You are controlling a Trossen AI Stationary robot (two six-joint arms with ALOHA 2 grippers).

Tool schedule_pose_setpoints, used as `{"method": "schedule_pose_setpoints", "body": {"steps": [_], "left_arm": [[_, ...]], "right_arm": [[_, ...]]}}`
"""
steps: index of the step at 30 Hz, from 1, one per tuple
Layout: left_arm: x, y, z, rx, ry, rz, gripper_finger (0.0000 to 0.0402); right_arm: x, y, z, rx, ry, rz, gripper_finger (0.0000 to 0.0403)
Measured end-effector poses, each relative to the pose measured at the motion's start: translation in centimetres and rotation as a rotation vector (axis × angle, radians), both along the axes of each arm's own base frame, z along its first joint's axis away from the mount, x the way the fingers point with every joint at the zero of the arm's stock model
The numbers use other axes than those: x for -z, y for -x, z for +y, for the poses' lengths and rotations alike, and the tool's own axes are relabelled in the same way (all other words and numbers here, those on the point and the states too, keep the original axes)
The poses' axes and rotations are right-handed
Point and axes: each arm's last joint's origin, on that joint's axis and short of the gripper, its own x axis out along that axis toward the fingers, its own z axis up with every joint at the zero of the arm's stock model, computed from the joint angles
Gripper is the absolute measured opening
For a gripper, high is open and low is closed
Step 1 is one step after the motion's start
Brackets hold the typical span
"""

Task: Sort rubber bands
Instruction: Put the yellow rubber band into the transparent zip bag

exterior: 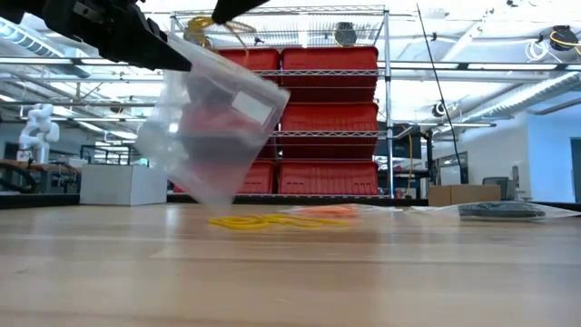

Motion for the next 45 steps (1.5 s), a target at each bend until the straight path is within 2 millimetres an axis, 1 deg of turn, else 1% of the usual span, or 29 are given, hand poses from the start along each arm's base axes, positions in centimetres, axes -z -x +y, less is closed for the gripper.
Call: {"method": "schedule_pose_setpoints", "body": {"steps": [4, 8, 13, 16, 23, 30, 36, 41, 45], "left_arm": [[0.0, 0.0, 0.0, 0.0, 0.001, 0.0, 0.0], [0.0, 0.0, 0.0, -0.001, 0.002, 0.0, 0.0], [0.0, 0.0, 0.0, -0.006, 0.016, -0.001, 0.0], [0.0, 0.0, 0.0, -0.007, 0.017, -0.001, 0.0], [0.0, 0.0, 0.0, -0.011, 0.028, -0.005, 0.0], [-0.5, -0.2, -0.1, -0.022, 0.075, -0.058, 0.0], [-0.5, -0.2, 0.0, -0.038, 0.112, -0.062, 0.0], [-0.7, -0.3, 0.0, -0.041, 0.121, -0.087, 0.0], [-0.8, -0.3, 0.0, -0.042, 0.122, -0.093, 0.0]], "right_arm": [[-0.7, 0.2, 0.3, 0.053, 0.081, -0.036, 0.0], [-0.8, 0.2, 0.3, 0.064, 0.096, -0.036, 0.0], [-0.9, 0.3, -0.1, 0.146, 0.168, -0.053, 0.0], [-1.0, 0.3, -0.2, 0.16, 0.187, -0.054, 0.0], [-0.9, 0.3, -0.2, 0.157, 0.183, -0.044, 0.0], [-0.4, 0.2, -0.2, 0.15, 0.186, -0.025, 0.0], [-0.3, 0.2, -0.1, 0.124, 0.164, -0.018, 0.0], [-0.1, -0.1, -0.5, 0.075, 0.087, -0.001, 0.0], [0.1, -0.1, -1.1, 0.086, 0.053, 0.009, 0.0]]}}
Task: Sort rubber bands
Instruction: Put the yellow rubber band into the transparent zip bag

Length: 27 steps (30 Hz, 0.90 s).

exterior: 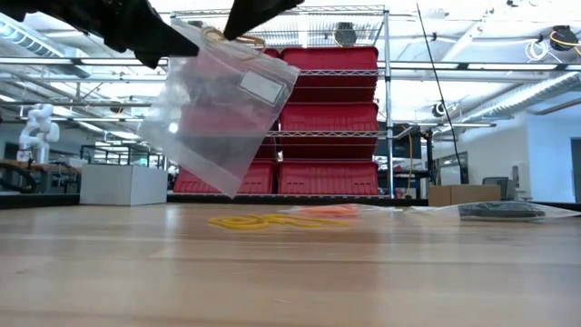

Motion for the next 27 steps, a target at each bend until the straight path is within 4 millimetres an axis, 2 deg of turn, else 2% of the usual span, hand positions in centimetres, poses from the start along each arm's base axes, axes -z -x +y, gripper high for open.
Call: {"method": "schedule_pose_setpoints", "body": {"steps": [12, 20, 27], "left_arm": [[0.0, 0.0, 0.0, 0.001, -0.001, 0.002, 0.0], [0.0, 0.0, 0.0, 0.007, -0.001, 0.005, 0.0], [0.1, 0.0, 0.0, 0.007, -0.001, 0.006, 0.0]], "right_arm": [[0.5, -0.5, -2.1, 0.018, -0.153, 0.008, 0.0012], [0.6, -0.4, -1.6, -0.017, -0.186, 0.025, 0.0077], [0.3, -0.3, -0.7, -0.032, -0.109, 0.014, 0.0128]]}}
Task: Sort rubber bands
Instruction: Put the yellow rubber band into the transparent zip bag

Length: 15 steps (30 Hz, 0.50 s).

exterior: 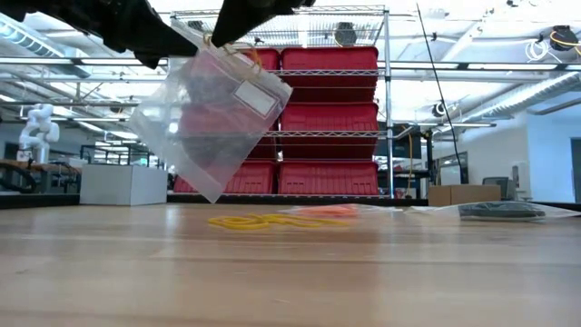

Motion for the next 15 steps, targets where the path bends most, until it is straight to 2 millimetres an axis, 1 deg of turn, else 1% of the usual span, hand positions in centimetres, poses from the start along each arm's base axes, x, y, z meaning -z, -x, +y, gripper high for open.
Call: {"method": "schedule_pose_setpoints", "body": {"steps": [5, 9, 12, 15], "left_arm": [[0.0, 0.0, 0.0, 0.0, 0.0, 0.0, 0.0], [0.0, 0.0, 0.0, 0.0, 0.001, 0.0, 0.0], [-0.02, -0.01, 0.0, 0.0, 0.002, -0.002, 0.0], [-0.02, -0.01, 0.0, 0.0, 0.002, -0.003, 0.0]], "right_arm": [[-0.45, 0.23, 0.55, -0.006, 0.041, -0.012, 0.0134], [-0.54, 0.34, 0.72, -0.009, 0.06, -0.008, 0.0122], [-0.44, 0.43, 0.68, -0.011, 0.067, 0.008, 0.0098], [-0.4, 0.44, 0.57, -0.009, 0.07, 0.015, 0.0051]]}}
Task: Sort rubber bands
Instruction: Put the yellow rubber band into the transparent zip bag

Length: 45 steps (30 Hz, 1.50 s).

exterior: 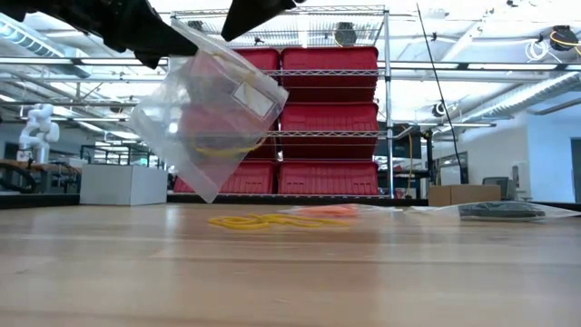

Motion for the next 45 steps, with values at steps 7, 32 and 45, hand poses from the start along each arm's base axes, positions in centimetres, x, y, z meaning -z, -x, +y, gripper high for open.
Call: {"method": "schedule_pose_setpoints", "body": {"steps": [7, 32, 45], "left_arm": [[0.0, 0.0, 0.0, 0.0, 0.001, -0.001, 0.0], [0.0, 0.0, 0.1, -0.045, -0.013, -0.006, 0.0], [0.0, 0.0, 0.2, -0.07, -0.026, 0.001, 0.0]], "right_arm": [[0.1, 0.3, 0.8, -0.035, 0.026, 0.026, 0.002], [5.9, 4.5, 2.7, 0.059, -0.41, 0.304, 0.0199], [11.9, 2.9, -3.8, -0.002, -0.582, 0.293, 0.0192]]}}
